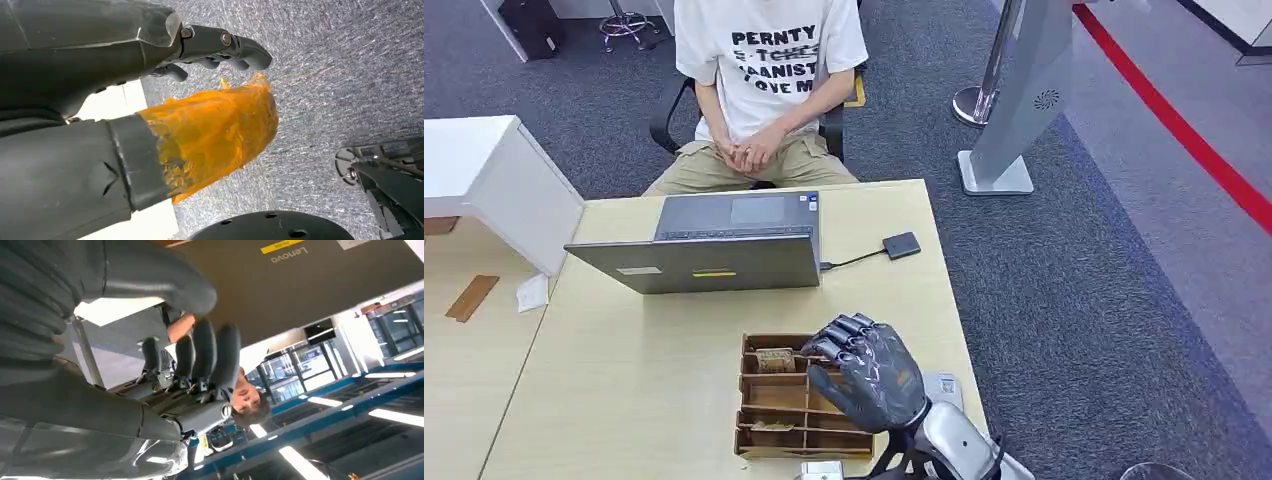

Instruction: Pass the card to the sensor for recognition and then transmit it.

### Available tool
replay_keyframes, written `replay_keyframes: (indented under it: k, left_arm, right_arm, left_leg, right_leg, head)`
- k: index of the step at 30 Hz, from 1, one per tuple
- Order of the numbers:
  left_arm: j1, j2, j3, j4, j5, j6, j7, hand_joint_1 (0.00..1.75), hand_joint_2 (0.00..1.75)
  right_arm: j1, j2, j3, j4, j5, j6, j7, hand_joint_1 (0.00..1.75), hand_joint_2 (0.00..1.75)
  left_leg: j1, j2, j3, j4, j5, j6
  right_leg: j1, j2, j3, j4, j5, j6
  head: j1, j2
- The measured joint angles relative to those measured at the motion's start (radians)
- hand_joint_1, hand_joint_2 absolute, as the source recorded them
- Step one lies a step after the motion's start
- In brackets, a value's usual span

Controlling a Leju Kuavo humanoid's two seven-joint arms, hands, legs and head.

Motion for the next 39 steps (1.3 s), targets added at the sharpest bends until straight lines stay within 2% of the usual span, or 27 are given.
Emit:
replay_keyframes:
  k: [3, 5, 8, 10, 12, 21, 23, 24, 26, 29, 31, 32, 33, 36, 39]
  left_arm:
    - [0.0, 0.0, 0.002, 0.0, 0.0, 0.0, 0.0, 0.0, 0.0]
    - [0.0, 0.0, 0.003, 0.0, 0.0, 0.0, 0.001, 0.0, 0.0]
    - [0.0, 0.0, 0.004, 0.0, 0.0, -0.001, 0.001, 0.0, 0.0]
    - [0.0, 0.0, 0.004, 0.0, 0.0, -0.001, 0.001, 0.0, 0.0]
    - [0.0, 0.0, 0.005, 0.0, 0.0, -0.001, 0.001, 0.0, 0.0]
    - [0.0, 0.0, 0.006, 0.0, 0.0, -0.002, 0.001, 0.0, 0.0]
    - [0.0, 0.0, 0.006, 0.0, 0.001, -0.002, 0.002, 0.0, 0.0]
    - [0.0, 0.0, 0.006, 0.0, 0.002, -0.001, 0.001, 0.0, 0.0]
    - [0.0, 0.0, 0.006, 0.0, 0.002, -0.002, 0.002, 0.0, 0.0]
    - [0.0, 0.0, 0.006, 0.0, 0.005, -0.001, 0.002, 0.0, 0.0]
    - [0.0, 0.0, 0.006, 0.0, 0.005, -0.001, 0.003, 0.0, 0.0]
    - [0.0, 0.0, 0.006, 0.0, 0.005, -0.002, 0.005, 0.0, 0.0]
    - [0.0, 0.0, 0.007, 0.0, 0.007, -0.001, 0.006, 0.0, 0.0]
    - [0.0, 0.0, 0.008, 0.0, 0.007, -0.001, 0.006, 0.0, 0.0]
    - [0.0, 0.0, 0.01, 0.0, 0.008, -0.001, 0.006, 0.0, 0.0]
  right_arm:
    - [-0.008, 0.0, 0.002, 0.012, 0.001, 0.001, 0.004, 1.17, 1.75]
    - [-0.012, 0.0, 0.004, 0.02, 0.004, 0.005, 0.008, 0.93, 1.75]
    - [-0.019, 0.0, 0.005, 0.028, 0.008, 0.013, 0.012, 0.8, 1.75]
    - [-0.025, 0.0, 0.006, 0.036, 0.009, 0.018, 0.016, 0.51, 1.75]
    - [-0.029, 0.0, 0.006, 0.043, 0.009, 0.02, 0.021, 0.42, 1.75]
    - [-0.046, 0.0, 0.014, 0.082, 0.01, 0.036, 0.027, 0.47, 1.75]
    - [-0.047, 0.0, 0.016, 0.089, 0.01, 0.038, 0.029, 0.51, 1.75]
    - [-0.047, 0.0, 0.017, 0.093, 0.01, 0.039, 0.03, 0.61, 1.75]
    - [-0.047, 0.0, 0.018, 0.1, 0.01, 0.041, 0.03, 0.58, 1.75]
    - [-0.048, 0.0, 0.019, 0.111, 0.01, 0.047, 0.031, 0.63, 1.75]
    - [-0.048, 0.0, 0.019, 0.118, 0.009, 0.048, 0.032, 0.82, 1.75]
    - [-0.048, 0.0, 0.019, 0.12, 0.009, 0.048, 0.032, 0.82, 1.75]
    - [-0.048, 0.0, 0.019, 0.124, 0.009, 0.049, 0.032, 0.73, 1.75]
    - [-0.048, 0.0, 0.019, 0.132, 0.009, 0.049, 0.033, 0.79, 1.75]
    - [-0.048, 0.0, 0.019, 0.143, 0.01, 0.052, 0.033, 0.7, 1.75]
  left_leg:
    - [0.0, 0.0, 0.0, 0.0, 0.0, 0.0]
    - [0.0, 0.0, 0.0, 0.0, 0.0, 0.0]
    - [0.0, 0.0, 0.0, 0.0, 0.0, 0.0]
    - [0.0, 0.0, 0.0, 0.0, 0.0, 0.0]
    - [0.0, 0.0, 0.0, 0.0, 0.0, 0.0]
    - [0.0, 0.0, 0.0, 0.0, 0.0, 0.0]
    - [0.0, 0.0, 0.0, 0.0, 0.0, 0.0]
    - [0.0, 0.0, 0.0, 0.0, 0.0, 0.0]
    - [0.0, 0.0, 0.0, 0.0, 0.0, 0.0]
    - [0.0, 0.0, 0.0, 0.0, 0.0, 0.0]
    - [0.0, 0.0, 0.0, 0.0, 0.0, 0.0]
    - [0.0, 0.0, 0.0, 0.0, 0.0, 0.0]
    - [0.0, 0.0, 0.0, 0.0, 0.0, 0.0]
    - [0.0, 0.0, 0.0, 0.0, 0.0, 0.0]
    - [0.0, 0.0, 0.0, 0.0, 0.0, 0.0]
  right_leg:
    - [0.0, 0.0, 0.0, 0.0, 0.0, 0.0]
    - [0.0, 0.0, 0.0, 0.0, 0.0, 0.0]
    - [0.0, 0.0, 0.0, 0.0, 0.0, 0.0]
    - [0.0, 0.0, 0.0, 0.0, 0.0, 0.0]
    - [0.0, 0.0, 0.0, 0.0, 0.0, 0.0]
    - [0.0, 0.0, 0.0, 0.0, 0.0, 0.0]
    - [0.0, 0.0, 0.0, 0.0, 0.0, 0.0]
    - [0.0, 0.0, 0.0, 0.0, 0.0, 0.0]
    - [0.0, 0.0, 0.0, 0.0, 0.0, 0.0]
    - [0.0, 0.0, 0.0, 0.0, 0.0, 0.0]
    - [0.0, 0.0, 0.0, 0.0, 0.0, 0.0]
    - [0.0, 0.0, 0.0, 0.0, 0.0, 0.0]
    - [0.0, 0.0, 0.0, 0.0, 0.0, 0.0]
    - [0.0, 0.0, 0.0, 0.0, 0.0, 0.0]
    - [0.0, 0.0, 0.0, 0.0, 0.0, 0.0]
  head:
    - [0.0, 0.0]
    - [0.0, 0.0]
    - [0.0, 0.0]
    - [0.0, 0.0]
    - [0.0, 0.0]
    - [0.0, 0.0]
    - [0.0, 0.0]
    - [0.0, 0.0]
    - [0.0, 0.0]
    - [0.0, 0.0]
    - [0.0, 0.0]
    - [0.0, 0.0]
    - [0.0, 0.0]
    - [0.0, 0.0]
    - [0.0, 0.0]
